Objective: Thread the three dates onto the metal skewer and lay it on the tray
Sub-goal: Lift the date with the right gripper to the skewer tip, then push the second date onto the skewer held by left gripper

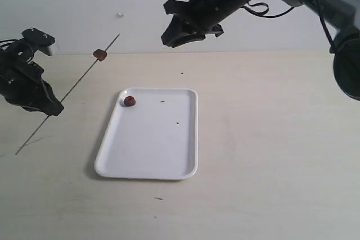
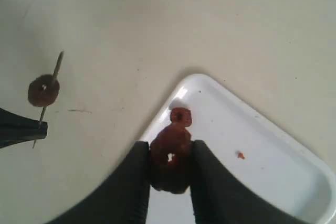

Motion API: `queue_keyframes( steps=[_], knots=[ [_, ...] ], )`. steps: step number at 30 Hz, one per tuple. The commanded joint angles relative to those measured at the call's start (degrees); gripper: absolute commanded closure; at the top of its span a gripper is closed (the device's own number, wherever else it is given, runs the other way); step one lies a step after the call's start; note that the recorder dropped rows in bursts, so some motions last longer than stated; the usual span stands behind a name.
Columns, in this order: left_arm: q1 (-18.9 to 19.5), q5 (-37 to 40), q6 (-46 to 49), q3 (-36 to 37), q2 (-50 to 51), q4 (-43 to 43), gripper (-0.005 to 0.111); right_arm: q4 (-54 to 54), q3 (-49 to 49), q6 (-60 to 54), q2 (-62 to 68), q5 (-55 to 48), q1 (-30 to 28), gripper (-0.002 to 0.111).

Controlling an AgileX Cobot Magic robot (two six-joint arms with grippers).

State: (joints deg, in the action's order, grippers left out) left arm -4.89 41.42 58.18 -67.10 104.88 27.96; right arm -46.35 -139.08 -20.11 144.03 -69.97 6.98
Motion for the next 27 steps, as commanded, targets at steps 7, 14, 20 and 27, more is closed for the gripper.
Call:
queue_keyframes(
  steps=[7,14,20,27],
  knots=[
    [-6.6,-7.5,7.9,-0.2,-0.2,0.6,0.107,-13.1,3.3,-6.9,-0.7,0.0,-2.3,0.084],
    [-7.0,-10.4,7.5,-0.2,1.4,-0.8,0.107,-18.8,3.3,-6.9,-0.7,0.0,-2.3,0.084],
    [-7.1,-18.0,7.5,-0.2,4.5,1.2,0.107,-18.8,3.3,-6.9,-0.7,0.0,-2.3,0.084],
    [-7.1,-19.8,7.6,-0.2,4.7,2.2,0.107,-18.8,3.3,-7.1,-0.7,0.0,-2.3,0.084]
  ],
)
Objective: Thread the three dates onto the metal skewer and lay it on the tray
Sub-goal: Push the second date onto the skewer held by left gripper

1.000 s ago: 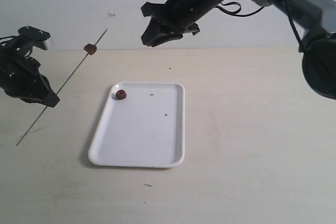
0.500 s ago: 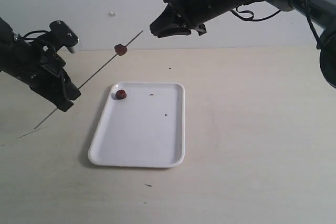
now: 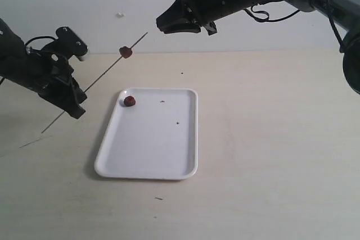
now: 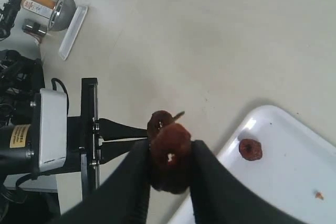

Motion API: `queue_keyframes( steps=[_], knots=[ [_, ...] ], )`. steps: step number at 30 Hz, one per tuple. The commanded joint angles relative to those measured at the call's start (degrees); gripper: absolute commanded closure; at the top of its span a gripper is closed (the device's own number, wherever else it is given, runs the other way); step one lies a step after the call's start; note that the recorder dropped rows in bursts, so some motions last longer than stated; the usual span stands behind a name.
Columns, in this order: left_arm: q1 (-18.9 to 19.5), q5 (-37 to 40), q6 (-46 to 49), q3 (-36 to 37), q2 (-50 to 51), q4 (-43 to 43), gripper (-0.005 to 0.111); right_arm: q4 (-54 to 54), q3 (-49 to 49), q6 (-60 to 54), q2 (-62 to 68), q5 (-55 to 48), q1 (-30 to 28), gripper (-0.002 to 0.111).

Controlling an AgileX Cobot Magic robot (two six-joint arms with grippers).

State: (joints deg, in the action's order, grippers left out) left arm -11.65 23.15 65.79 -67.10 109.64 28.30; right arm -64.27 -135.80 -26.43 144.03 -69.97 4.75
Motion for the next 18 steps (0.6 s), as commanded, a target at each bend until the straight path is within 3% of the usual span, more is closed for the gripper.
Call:
queue_keyframes(
  steps=[1,11,18],
  knots=[
    [-0.4,-1.7,0.0,-0.2,-0.1,2.1,0.107,-0.9,0.0,-0.8,-0.7,0.0,-0.1,0.084],
    [-4.2,-2.6,1.3,-0.2,-0.1,2.2,0.107,-0.9,0.0,-1.6,-0.7,0.0,-0.1,0.084],
    [-4.2,-3.1,1.3,-0.2,-0.3,2.2,0.107,-0.2,0.0,-1.6,-0.7,0.0,-0.1,0.084]
  ],
)
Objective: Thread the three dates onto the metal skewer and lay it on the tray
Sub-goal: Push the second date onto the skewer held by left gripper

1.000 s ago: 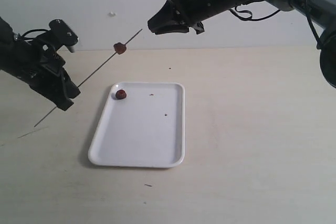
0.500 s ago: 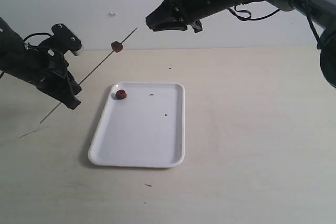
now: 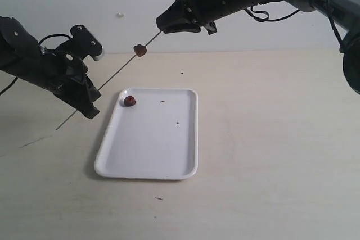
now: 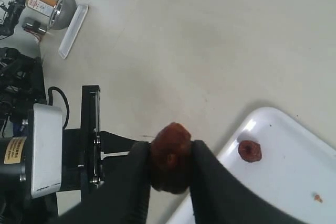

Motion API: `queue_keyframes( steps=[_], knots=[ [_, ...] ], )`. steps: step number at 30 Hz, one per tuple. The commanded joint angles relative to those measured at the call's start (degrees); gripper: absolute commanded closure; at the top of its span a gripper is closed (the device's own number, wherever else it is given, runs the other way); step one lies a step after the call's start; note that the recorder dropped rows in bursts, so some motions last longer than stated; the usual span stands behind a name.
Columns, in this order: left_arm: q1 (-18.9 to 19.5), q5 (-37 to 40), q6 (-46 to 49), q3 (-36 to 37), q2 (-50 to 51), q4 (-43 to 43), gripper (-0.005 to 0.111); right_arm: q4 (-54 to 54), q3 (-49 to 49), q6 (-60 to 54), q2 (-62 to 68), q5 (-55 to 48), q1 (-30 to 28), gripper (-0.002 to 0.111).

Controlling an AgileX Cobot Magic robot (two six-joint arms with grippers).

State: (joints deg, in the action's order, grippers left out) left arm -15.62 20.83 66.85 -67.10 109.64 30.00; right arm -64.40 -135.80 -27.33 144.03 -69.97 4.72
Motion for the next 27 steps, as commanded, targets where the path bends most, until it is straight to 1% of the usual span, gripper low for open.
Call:
queue_keyframes(
  steps=[1,12,20,27],
  knots=[
    [-0.3,-1.0,0.2,-0.2,-0.3,0.5,0.107,0.3,0.0,-0.7,-0.7,0.0,0.0,0.084],
    [-0.3,-1.5,0.2,-0.2,-0.3,0.5,0.107,1.8,0.0,-0.9,-0.7,0.0,0.0,0.084],
    [-0.3,-1.5,0.2,-0.2,-0.3,0.5,0.107,0.6,0.0,-0.8,-0.7,0.0,-1.9,0.084],
    [-0.3,-1.5,0.2,-0.2,-0.3,0.5,0.107,0.1,0.0,-0.9,-0.7,0.0,-1.9,0.084]
  ],
)
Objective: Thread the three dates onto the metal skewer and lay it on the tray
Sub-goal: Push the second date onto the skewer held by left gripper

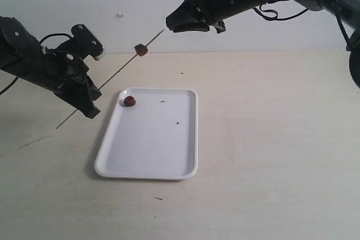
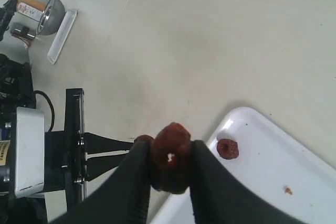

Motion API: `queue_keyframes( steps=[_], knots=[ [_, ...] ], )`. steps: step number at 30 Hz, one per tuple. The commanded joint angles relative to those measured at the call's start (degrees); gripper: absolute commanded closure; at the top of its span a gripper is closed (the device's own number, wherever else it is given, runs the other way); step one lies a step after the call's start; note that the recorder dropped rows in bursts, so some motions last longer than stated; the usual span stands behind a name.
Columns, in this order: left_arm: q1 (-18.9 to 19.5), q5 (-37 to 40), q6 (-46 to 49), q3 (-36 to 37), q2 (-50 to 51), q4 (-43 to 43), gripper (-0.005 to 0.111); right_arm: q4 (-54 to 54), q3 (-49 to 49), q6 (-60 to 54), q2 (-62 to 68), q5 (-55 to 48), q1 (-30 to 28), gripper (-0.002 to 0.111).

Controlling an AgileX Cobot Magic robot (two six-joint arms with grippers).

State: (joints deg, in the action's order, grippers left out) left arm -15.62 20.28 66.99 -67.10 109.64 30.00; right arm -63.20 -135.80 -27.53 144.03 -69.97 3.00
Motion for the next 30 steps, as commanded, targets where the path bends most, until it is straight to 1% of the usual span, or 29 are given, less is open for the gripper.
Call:
queue_keyframes(
  steps=[1,22,30],
  knots=[
    [-0.3,-1.0,0.1,-0.2,-0.3,0.5,0.107,-1.1,0.0,-0.7,-0.7,0.0,-0.1,0.084],
    [-0.3,-2.1,-0.1,-0.2,-0.3,1.8,0.107,-0.5,0.0,-0.7,-0.7,0.0,3.9,0.084],
    [-0.3,-2.6,0.1,-0.2,-0.3,2.1,0.107,3.3,0.0,-0.7,-0.7,0.0,6.1,0.084]
  ],
)
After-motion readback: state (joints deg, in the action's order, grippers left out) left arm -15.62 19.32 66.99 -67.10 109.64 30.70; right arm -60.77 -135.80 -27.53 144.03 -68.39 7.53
